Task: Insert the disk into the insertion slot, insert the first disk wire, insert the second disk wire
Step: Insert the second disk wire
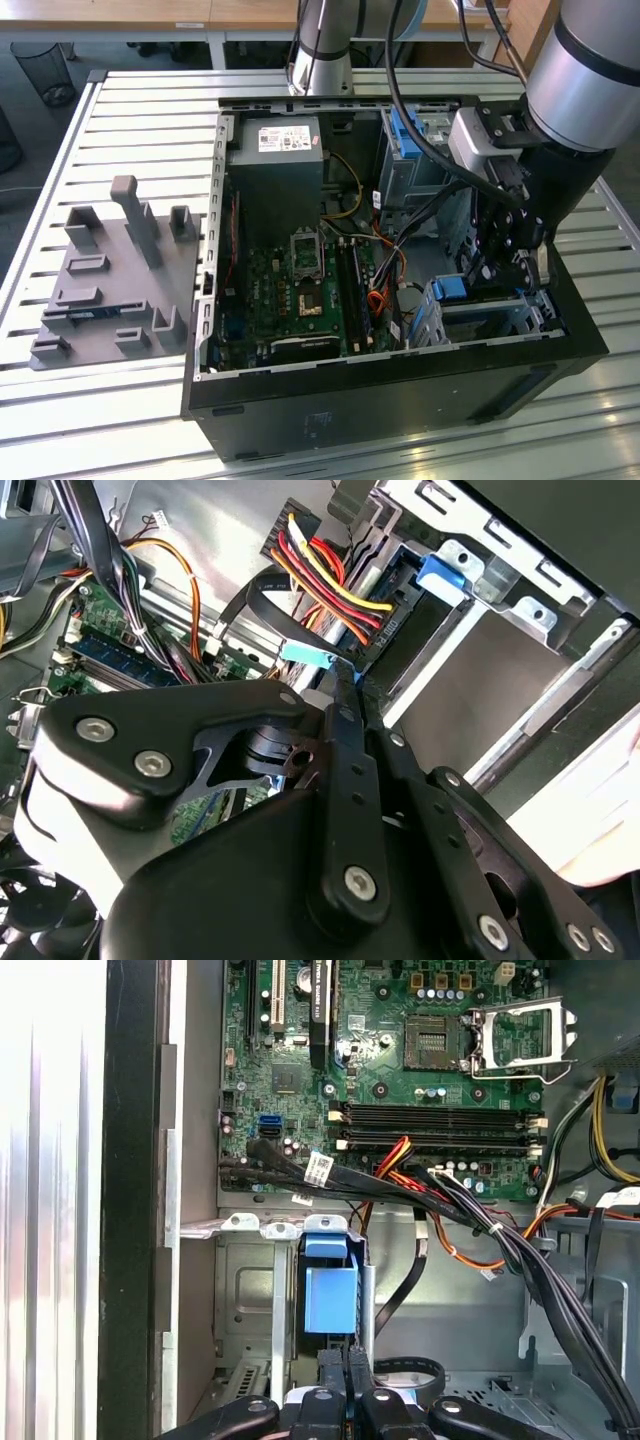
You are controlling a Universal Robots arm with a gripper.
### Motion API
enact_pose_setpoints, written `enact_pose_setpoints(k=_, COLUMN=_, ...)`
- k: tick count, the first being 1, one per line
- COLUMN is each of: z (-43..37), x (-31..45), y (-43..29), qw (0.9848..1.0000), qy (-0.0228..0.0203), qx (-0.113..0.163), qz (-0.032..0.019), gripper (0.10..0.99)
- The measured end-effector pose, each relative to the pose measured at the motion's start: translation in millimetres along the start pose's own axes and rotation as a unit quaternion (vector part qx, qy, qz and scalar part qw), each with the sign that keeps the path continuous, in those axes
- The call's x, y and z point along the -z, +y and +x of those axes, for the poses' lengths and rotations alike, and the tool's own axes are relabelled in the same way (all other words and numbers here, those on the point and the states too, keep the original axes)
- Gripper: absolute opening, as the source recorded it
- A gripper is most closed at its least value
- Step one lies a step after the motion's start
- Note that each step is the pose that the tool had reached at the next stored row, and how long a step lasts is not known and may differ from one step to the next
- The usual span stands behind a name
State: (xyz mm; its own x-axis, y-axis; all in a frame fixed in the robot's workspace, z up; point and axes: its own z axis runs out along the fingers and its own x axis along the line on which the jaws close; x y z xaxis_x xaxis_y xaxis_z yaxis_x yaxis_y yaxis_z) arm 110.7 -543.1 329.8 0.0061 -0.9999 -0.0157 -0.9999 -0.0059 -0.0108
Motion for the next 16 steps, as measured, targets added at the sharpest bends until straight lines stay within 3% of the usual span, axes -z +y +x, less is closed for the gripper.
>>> enact_pose_setpoints(k=5, z=0.0, x=-0.3, y=0.0, qw=1.0, qy=-0.0001, qx=0.0, qz=0.0, gripper=0.149)
enact_pose_setpoints(k=6, z=0.0, x=-0.3, y=0.0, qw=1.0, qy=-0.0001, qx=0.0, qz=0.0, gripper=0.212)
enact_pose_setpoints(k=9, z=0.0, x=0.8, y=0.0, qw=1.0, qy=-0.0002, qx=0.0, qz=0.0, gripper=0.212)
enact_pose_setpoints(k=16, z=-0.1, x=8.9, y=-0.1, qw=1.0, qy=0.0, qx=0.0, qz=-0.0005, gripper=0.212)
